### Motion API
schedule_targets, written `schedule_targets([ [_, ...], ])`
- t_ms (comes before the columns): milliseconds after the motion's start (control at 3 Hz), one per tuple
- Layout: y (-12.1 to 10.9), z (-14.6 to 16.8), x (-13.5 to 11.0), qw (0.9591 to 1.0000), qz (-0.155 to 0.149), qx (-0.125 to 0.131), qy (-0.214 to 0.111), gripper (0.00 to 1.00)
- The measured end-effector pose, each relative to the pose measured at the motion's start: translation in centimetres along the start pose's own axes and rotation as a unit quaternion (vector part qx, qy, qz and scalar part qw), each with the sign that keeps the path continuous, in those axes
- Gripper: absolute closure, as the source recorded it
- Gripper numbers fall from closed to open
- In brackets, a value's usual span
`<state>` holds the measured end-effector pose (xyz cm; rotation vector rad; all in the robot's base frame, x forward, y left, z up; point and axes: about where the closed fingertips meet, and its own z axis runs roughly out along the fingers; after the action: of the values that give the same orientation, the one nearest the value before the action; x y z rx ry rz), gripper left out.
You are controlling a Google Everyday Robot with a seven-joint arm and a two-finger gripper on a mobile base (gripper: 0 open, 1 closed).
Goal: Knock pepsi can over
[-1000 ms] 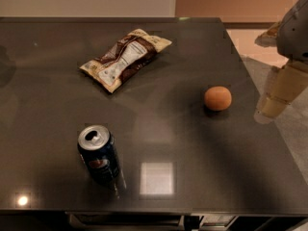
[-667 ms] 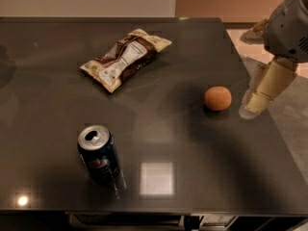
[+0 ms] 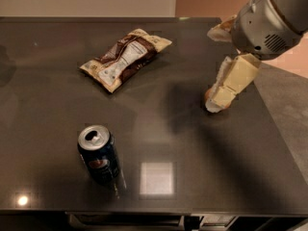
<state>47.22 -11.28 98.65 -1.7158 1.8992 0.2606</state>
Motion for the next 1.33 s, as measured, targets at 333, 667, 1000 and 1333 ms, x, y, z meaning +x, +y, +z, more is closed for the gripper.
schedule_targets([
  [333, 0.1, 1.8, -2.4, 0.9990, -0.014, -0.013, -0.040, 0.00],
  [667, 1.6, 4.4, -5.3, 0.9954, -0.035, -0.043, -0.078, 0.00],
  [1000, 4.2, 6.9, -7.7, 0.9895, -0.065, -0.083, -0.099, 0.00],
  [1333, 7.3, 8.5, -9.4, 0.9822, -0.095, -0.119, -0.110, 0.00],
])
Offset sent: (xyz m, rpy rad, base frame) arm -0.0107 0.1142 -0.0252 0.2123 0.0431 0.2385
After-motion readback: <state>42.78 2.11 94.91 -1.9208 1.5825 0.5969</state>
